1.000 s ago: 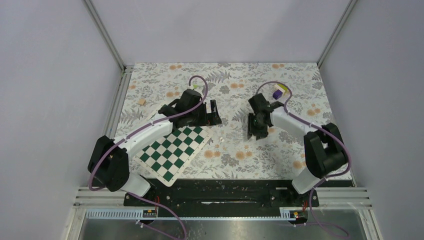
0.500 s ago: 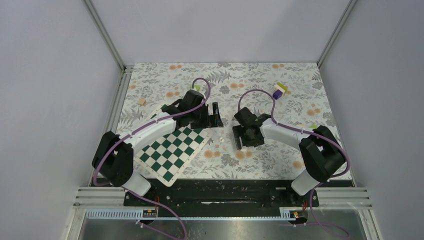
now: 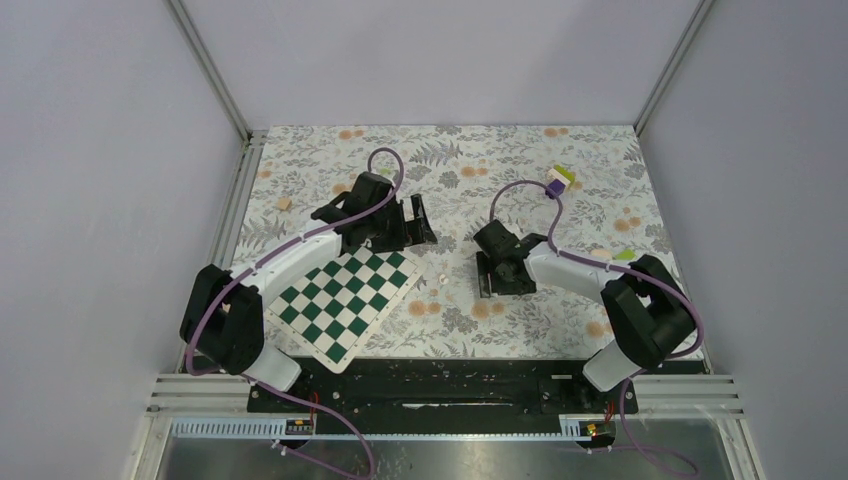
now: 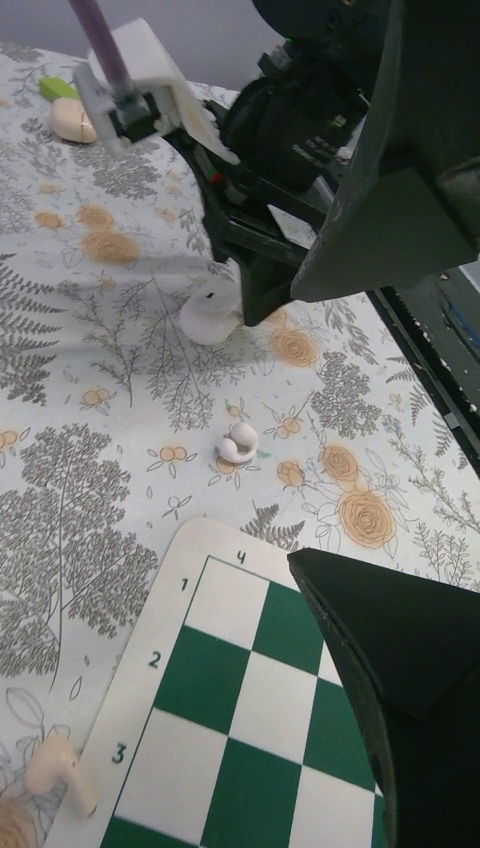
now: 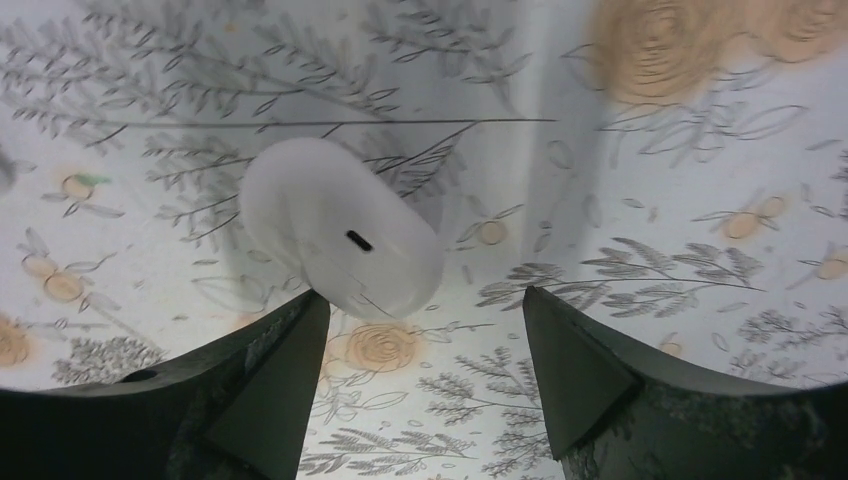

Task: Insert the wireless bluetooth earbuds into the charging case
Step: Pass from the right arm to the left

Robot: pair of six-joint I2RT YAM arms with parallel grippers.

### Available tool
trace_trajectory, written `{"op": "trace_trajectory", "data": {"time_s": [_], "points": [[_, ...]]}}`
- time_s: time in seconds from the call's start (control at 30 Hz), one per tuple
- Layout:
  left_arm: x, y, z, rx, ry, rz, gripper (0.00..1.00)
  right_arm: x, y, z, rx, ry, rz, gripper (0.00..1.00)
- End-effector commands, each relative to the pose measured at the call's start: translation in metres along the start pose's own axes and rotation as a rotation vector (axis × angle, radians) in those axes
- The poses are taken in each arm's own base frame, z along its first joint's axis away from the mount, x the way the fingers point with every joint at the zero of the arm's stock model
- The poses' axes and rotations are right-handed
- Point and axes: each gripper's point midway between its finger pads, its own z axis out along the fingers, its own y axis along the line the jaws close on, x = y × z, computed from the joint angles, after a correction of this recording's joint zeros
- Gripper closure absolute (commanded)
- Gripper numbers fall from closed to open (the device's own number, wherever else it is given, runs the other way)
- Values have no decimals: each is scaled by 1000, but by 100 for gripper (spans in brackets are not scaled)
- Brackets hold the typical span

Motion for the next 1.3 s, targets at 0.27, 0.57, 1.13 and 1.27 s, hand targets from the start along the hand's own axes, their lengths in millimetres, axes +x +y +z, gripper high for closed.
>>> {"op": "trace_trajectory", "data": {"time_s": [0.27,0.57,1.13,1.27], "points": [[10,-45,-4,165,71,95,1,-27,-24,-26,-81,-140,279,22],[11,-44,-1,163,81,88,1,-32,-2,-32,-185,-134,511,19],[2,-28,-14,85,4,101,1,-24,-10,-33,-123,30,-207,18],[1,-28,-15,83,-1,93,1,-17,-16,-32,-98,124,-470,26]]}}
